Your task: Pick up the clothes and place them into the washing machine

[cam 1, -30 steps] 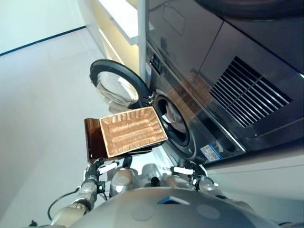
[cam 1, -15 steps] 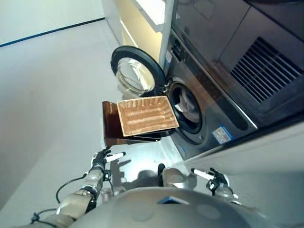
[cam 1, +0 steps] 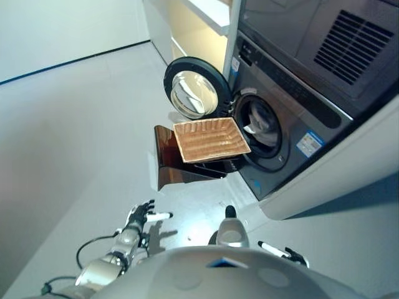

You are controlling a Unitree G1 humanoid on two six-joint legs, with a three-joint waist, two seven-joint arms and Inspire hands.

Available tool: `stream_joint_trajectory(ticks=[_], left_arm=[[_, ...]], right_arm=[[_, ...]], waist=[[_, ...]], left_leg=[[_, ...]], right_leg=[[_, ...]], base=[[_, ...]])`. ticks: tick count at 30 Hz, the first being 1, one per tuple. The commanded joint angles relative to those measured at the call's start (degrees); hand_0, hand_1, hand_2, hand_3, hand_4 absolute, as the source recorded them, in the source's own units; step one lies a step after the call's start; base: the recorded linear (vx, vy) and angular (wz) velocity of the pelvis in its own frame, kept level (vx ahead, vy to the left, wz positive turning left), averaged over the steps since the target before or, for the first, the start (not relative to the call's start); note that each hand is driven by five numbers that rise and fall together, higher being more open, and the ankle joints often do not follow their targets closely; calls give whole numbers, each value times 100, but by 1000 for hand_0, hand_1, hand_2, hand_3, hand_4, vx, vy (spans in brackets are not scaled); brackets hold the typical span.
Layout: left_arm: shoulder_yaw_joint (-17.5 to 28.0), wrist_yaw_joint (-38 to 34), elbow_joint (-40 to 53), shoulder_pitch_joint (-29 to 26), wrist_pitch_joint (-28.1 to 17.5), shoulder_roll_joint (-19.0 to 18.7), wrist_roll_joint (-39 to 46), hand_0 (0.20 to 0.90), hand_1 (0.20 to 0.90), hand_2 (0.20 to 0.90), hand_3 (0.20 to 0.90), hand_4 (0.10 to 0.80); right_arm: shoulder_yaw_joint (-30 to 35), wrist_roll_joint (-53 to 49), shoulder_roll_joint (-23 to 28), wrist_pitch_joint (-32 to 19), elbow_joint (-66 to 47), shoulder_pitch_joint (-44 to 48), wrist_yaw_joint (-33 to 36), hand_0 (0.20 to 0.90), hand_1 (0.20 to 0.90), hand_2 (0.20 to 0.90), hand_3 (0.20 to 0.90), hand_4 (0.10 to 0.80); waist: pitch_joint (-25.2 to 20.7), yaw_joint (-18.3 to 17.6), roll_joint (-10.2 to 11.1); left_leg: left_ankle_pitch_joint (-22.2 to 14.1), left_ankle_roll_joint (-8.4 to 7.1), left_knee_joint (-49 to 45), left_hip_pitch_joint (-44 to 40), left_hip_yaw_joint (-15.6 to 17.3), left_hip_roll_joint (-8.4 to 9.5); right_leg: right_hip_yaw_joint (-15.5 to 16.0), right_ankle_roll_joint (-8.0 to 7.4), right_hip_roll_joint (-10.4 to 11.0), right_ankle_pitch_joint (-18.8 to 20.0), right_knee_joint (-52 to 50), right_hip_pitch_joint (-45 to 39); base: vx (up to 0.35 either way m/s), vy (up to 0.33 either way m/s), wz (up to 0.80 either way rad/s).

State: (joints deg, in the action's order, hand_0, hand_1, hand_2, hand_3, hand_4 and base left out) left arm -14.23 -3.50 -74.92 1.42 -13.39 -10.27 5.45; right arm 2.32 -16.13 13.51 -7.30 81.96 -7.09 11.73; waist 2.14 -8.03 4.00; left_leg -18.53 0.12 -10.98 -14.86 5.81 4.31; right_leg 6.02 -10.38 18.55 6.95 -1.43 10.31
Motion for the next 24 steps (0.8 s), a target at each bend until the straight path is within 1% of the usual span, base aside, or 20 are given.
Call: stream_joint_trajectory(ticks=[1, 2, 3, 4, 5, 6, 7, 8, 9, 10, 11, 12, 13, 14, 15, 16, 21, 24], left_arm=[[17, 31, 341, -422, -303, -228, -239, 900, 900, 900, 900, 800], [-2, 49, 382, -415, -304, -264, -213, 900, 900, 900, 900, 800], [19, 111, 386, -403, -301, -305, -192, 900, 900, 900, 900, 800], [36, 133, 378, -376, -294, -307, -197, 900, 900, 900, 900, 800], [35, 133, 379, -377, -294, -309, -197, 900, 900, 900, 900, 800], [20, 164, 331, -341, -275, -294, -264, 900, 900, 900, 900, 800], [9, 174, 314, -318, -268, -269, -281, 900, 900, 900, 900, 800], [5, 174, 315, -314, -269, -271, -281, 900, 900, 900, 900, 800], [49, 131, 248, -317, -255, -190, -238, 900, 900, 900, 900, 800], [82, 93, 175, -331, -239, -160, -185, 900, 900, 900, 900, 800], [82, 93, 173, -332, -240, -160, -185, 900, 900, 900, 900, 800], [104, 99, 142, -330, -216, -116, -81, 900, 900, 900, 900, 800], [104, 116, 114, -328, -211, -90, -79, 900, 900, 900, 900, 800], [104, 116, 114, -328, -211, -89, -79, 900, 900, 900, 900, 800], [28, 179, 104, -309, -208, -28, -94, 900, 900, 900, 900, 800], [27, 179, 105, -308, -208, -27, -93, 900, 900, 900, 900, 800], [-125, 335, 58, -271, -162, 5, -225, 900, 900, 900, 900, 800], [-125, 337, 43, -275, -163, -4, -253, 900, 900, 900, 900, 800]], right_arm=[[-1, 200, 319, -121, -212, 368, 318, 900, 900, 900, 900, 800], [-79, 202, 326, -129, -230, 400, 258, 900, 900, 900, 900, 800], [-115, 196, 316, -137, -198, 392, 194, 900, 900, 900, 900, 800], [-109, 191, 314, -136, -163, 365, 168, 900, 900, 900, 900, 800], [-109, 191, 312, -136, -162, 365, 168, 900, 900, 900, 900, 800], [-111, 202, 296, -109, -60, 327, 119, 900, 900, 900, 900, 800], [-127, 200, 288, -104, -31, 317, 108, 900, 900, 900, 900, 800], [-126, 200, 286, -104, -31, 312, 108, 900, 900, 900, 900, 800], [-218, 252, 248, -96, -8, 374, 111, 900, 900, 900, 900, 800], [-263, 279, 214, -85, 15, 415, 133, 900, 900, 900, 900, 800], [-264, 279, 213, -85, 16, 416, 134, 900, 900, 900, 900, 800], [-321, 319, 173, -80, 38, 396, 114, 900, 900, 900, 900, 800], [-333, 341, 164, -68, 67, 381, 100, 900, 900, 900, 900, 800], [-333, 341, 164, -68, 67, 381, 100, 900, 900, 900, 900, 800], [-313, 354, 174, -68, 109, 360, 85, 900, 900, 900, 900, 800], [-313, 354, 175, -69, 110, 359, 85, 900, 900, 900, 900, 800], [-340, 478, 232, -48, 173, 365, 35, 900, 900, 900, 900, 800], [-357, 458, 231, -79, 127, 370, 22, 900, 900, 900, 900, 800]], waist=[[460, 130, -409], [472, 124, -442], [369, 191, -432], [294, 239, -420], [283, 242, -420], [81, 375, -381], [-26, 453, -321], [-18, 456, -321], [-137, 541, -286], [-195, 564, -282], [-200, 568, -284], [-259, 603, -232], [-287, 596, -221], [-287, 596, -221], [-350, 544, -222], [-349, 539, -223], [-412, 459, -250], [-414, 450, -257]], left_leg=[[1084, -23, 1330, -73, -11, -312], [1192, 35, 1318, 61, -5, -327], [1273, 78, 1308, 203, -73, -328], [1301, 99, 1299, 277, -85, -315], [1312, 98, 1297, 295, -81, -316], [1363, 84, 1270, 492, -60, -326], [1353, 77, 1245, 599, -32, -293], [1343, 79, 1237, 586, -30, -293], [1385, 19, 1216, 748, 10, -340], [1412, -42, 1191, 841, 59, -460], [1409, -43, 1186, 847, 63, -463], [1478, -113, 1208, 846, 97, -561], [1520, -154, 1265, 822, 122, -608], [1520, -154, 1265, 822, 122, -608], [1558, -228, 1339, 777, 101, -699], [1561, -229, 1344, 773, 96, -700], [1678, -347, 1498, 703, 107, -844], [1693, -375, 1518, 690, 105, -872]], right_leg=[[662, 61, -381, 228, -1173, 561], [283, 87, -619, 102, -1755, 571], [-206, 132, -920, -129, -1958, 308], [-360, 173, -1003, -344, -1921, 7], [-361, 175, -1006, -320, -1895, 13], [-602, 201, -1051, -644, -1578, -539], [-683, 205, -1037, -703, -1177, -794], [-681, 202, -1037, -692, -1143, -827], [-852, 133, -904, -536, -405, -971], [-945, 89, -883, -451, -172, -1020], [-948, 89, -885, -440, -155, -1021], [-989, 94, -910, -432, 33, -1145], [-984, 104, -950, -459, 32, -1151], [-984, 104, -950, -459, 31, -1151], [-920, 124, -1002, -483, 133, -1222], [-914, 125, -1003, -482, 138, -1228], [-805, 180, -1068, -501, 313, -1358], [-783, 198, -1085, -513, 337, -1390]], base=[[-284, 80, -36], [-285, 27, -37], [-317, 12, -15], [-172, -28, 0], [-122, -95, 8], [-117, -129, 3], [-110, -126, 4], [-120, -182, -4], [-114, -221, -30], [-117, -224, -41], [-35, -195, -59], [-9, -148, -33], [-10, -148, -23], [23, -116, -4], [27, -73, -1], [31, -104, 2], [2, -76, 4], [-4, -21, 1]])
